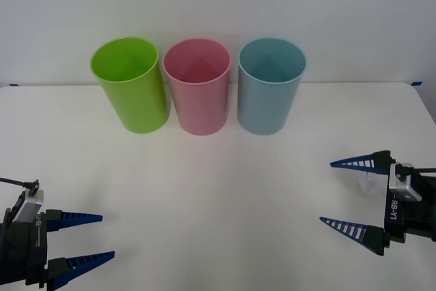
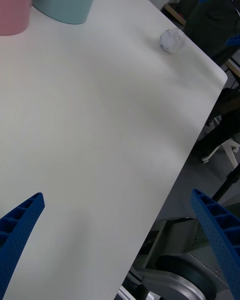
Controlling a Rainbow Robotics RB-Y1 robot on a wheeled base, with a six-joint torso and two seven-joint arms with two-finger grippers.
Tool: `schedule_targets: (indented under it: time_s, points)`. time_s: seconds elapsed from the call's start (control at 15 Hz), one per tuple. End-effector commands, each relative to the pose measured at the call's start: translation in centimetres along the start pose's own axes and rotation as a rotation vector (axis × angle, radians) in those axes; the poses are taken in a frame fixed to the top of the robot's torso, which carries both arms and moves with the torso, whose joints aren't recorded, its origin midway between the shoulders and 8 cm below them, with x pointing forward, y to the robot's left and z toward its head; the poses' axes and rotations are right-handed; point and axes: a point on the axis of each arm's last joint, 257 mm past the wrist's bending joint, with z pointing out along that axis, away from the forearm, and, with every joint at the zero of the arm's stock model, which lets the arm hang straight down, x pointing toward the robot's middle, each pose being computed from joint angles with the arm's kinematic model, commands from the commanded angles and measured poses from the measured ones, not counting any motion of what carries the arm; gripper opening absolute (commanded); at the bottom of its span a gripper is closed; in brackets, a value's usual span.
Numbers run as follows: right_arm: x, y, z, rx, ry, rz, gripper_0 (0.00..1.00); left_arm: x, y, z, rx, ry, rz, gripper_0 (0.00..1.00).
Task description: Put cans in the blue bin and PET bottles in the pink bin and trash in the green bin.
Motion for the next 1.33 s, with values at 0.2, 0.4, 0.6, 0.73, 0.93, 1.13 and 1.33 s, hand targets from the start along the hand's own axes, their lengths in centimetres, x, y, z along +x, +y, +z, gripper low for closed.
schedule_targets:
  time_s: [0.2,0.4,0.6,0.73,0.93,1.13,1.33]
  points:
    - [-0.4,-0.1,0.2,0.012,-0.015,0.005,1.0,0.0,0.0,0.0,0.0,0.0,0.0,1.0]
    - [-1.5,-1.8,-1.6,0.062,0.026,-0.037,1.0,0.0,0.0,0.0,0.0,0.0,0.0,1.0]
    - [-2.1,-3.1,-3.9,0.084,0.092,0.001,1.0,0.0,0.0,0.0,0.0,0.0,0.0,1.0]
    - [-1.6,-3.7,-5.5,0.092,0.145,0.032,1.0,0.0,0.0,0.0,0.0,0.0,0.0,1.0]
    - [0.3,-5.7,-8.2,0.152,0.259,0.066,1.0,0.0,0.0,0.0,0.0,0.0,0.0,1.0]
    - [2.8,-7.6,-10.7,0.23,0.38,0.077,1.0,0.0,0.0,0.0,0.0,0.0,0.0,1.0]
    - [4.9,-7.7,-12.8,0.245,0.493,0.141,1.0,0.0,0.0,0.0,0.0,0.0,0.0,1.0]
